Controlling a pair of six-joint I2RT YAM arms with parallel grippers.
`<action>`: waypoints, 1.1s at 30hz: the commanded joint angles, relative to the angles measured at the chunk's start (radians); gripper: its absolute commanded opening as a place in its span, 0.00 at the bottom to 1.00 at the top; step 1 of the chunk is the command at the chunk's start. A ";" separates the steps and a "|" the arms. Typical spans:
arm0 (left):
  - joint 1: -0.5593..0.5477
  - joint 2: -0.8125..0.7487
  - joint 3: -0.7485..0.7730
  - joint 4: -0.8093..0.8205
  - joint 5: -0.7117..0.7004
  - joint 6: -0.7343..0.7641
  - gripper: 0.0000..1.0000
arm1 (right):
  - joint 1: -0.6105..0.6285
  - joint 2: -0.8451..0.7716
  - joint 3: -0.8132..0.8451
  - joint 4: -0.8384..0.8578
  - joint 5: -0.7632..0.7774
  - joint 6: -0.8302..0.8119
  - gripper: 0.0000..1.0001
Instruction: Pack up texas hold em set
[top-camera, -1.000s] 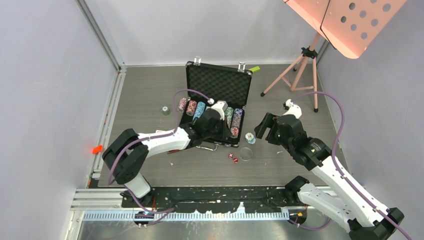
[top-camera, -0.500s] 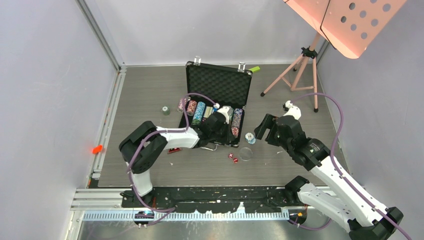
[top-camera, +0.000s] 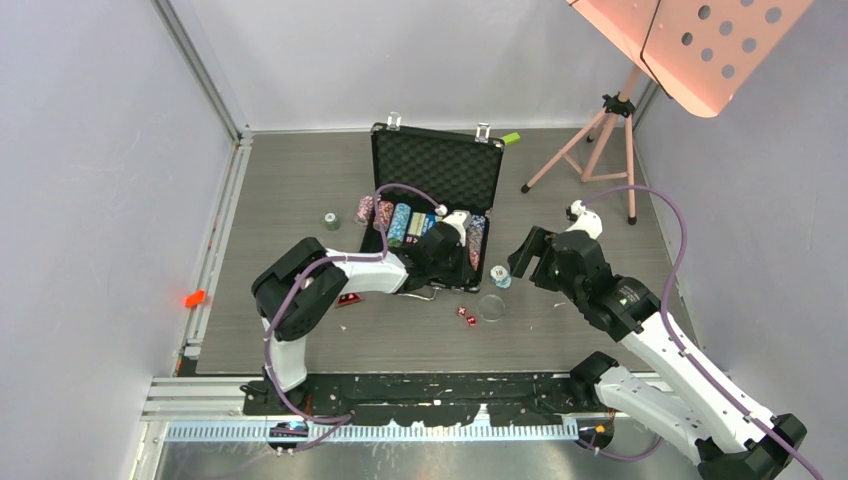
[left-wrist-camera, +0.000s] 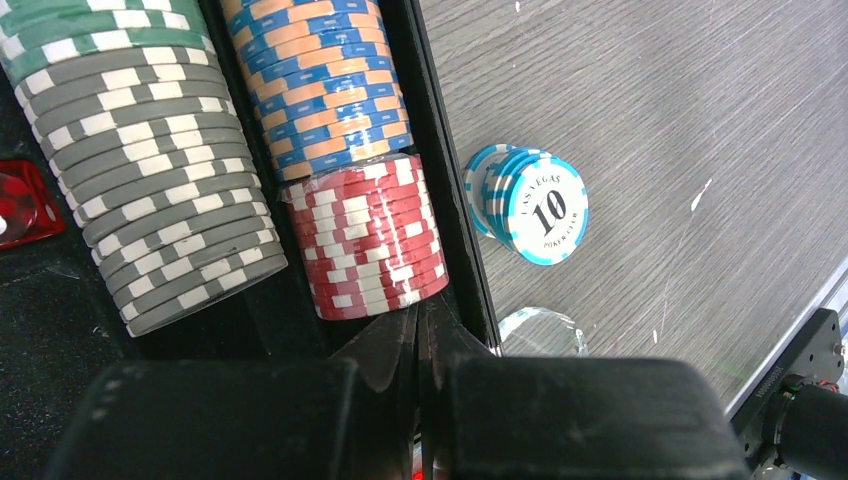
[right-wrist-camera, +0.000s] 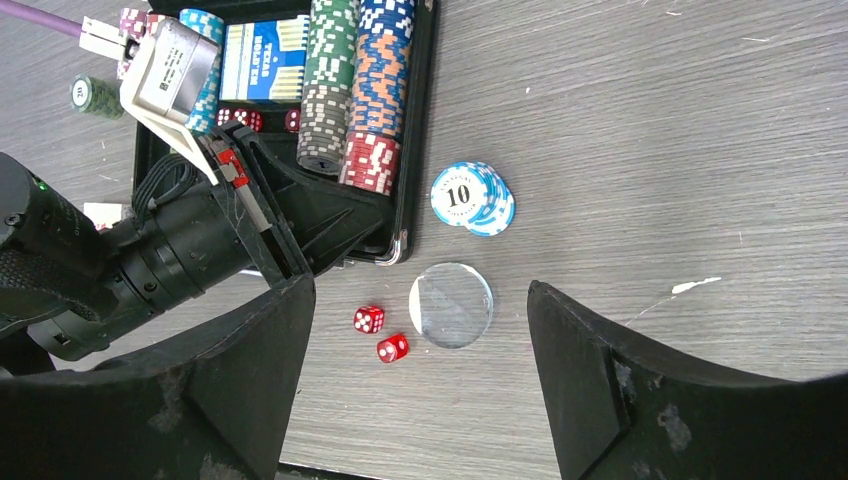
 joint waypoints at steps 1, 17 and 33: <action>0.012 -0.038 0.014 0.070 -0.059 0.023 0.00 | -0.002 0.006 0.020 0.049 0.008 0.009 0.84; 0.078 -0.495 -0.064 -0.426 -0.201 0.207 0.85 | -0.001 0.060 0.049 0.068 -0.035 -0.008 0.84; 0.193 -0.736 -0.170 -0.549 -0.475 0.215 1.00 | -0.001 0.286 0.104 -0.059 0.088 0.096 1.00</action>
